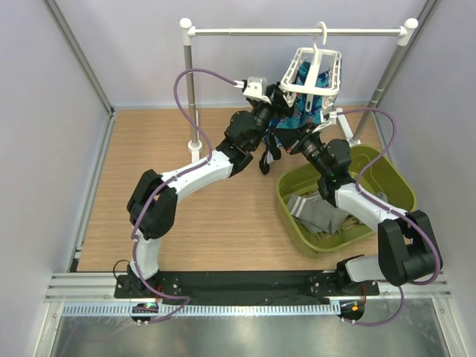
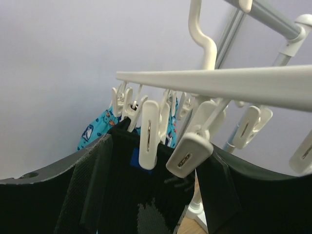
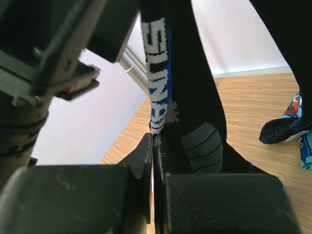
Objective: Remove the socks clipped to the hanger
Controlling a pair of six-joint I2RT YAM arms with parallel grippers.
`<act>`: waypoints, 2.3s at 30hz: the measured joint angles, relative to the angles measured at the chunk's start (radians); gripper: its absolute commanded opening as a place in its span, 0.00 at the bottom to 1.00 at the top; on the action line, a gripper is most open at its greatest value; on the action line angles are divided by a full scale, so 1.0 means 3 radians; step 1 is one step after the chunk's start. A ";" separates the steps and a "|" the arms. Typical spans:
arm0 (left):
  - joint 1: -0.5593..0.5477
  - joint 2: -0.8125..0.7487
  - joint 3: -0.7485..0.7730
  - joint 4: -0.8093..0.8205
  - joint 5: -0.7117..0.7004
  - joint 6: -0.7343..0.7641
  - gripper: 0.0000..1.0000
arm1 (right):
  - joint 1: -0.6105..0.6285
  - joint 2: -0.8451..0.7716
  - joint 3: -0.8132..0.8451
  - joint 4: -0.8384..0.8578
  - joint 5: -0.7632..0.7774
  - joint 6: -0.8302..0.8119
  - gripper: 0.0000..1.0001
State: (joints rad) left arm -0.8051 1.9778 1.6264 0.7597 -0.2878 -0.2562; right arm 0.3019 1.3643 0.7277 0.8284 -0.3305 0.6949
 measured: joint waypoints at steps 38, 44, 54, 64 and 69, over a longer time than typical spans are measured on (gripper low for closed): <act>0.0140 -0.1720 -0.1251 -0.1278 0.1058 -0.0202 0.76 | -0.1207 -0.1539 -0.0284 -0.1251 0.0285 0.0217 0.01; 0.0857 -0.1439 -0.1024 -0.0880 0.1967 -0.0903 0.76 | -0.1310 -0.1325 -0.0281 -0.1169 -0.0175 0.0404 0.01; 0.1166 0.0003 0.0131 0.0549 0.3419 -0.2293 0.75 | -0.1320 -0.1058 -0.0266 -0.0557 -0.1102 0.0895 0.01; 0.1216 0.0626 0.0729 0.1151 0.3840 -0.2934 0.79 | -0.1320 -0.0627 -0.0266 0.0470 -0.1677 0.1666 0.01; 0.1214 0.0951 0.1138 0.1509 0.3864 -0.3244 0.80 | -0.1320 -0.0486 -0.0266 0.0757 -0.1815 0.1882 0.01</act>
State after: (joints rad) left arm -0.4408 2.2631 1.9678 1.2125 0.8715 -1.2293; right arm -0.0940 1.2186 0.6479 1.0554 -0.8749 1.2594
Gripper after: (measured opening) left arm 0.794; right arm 0.034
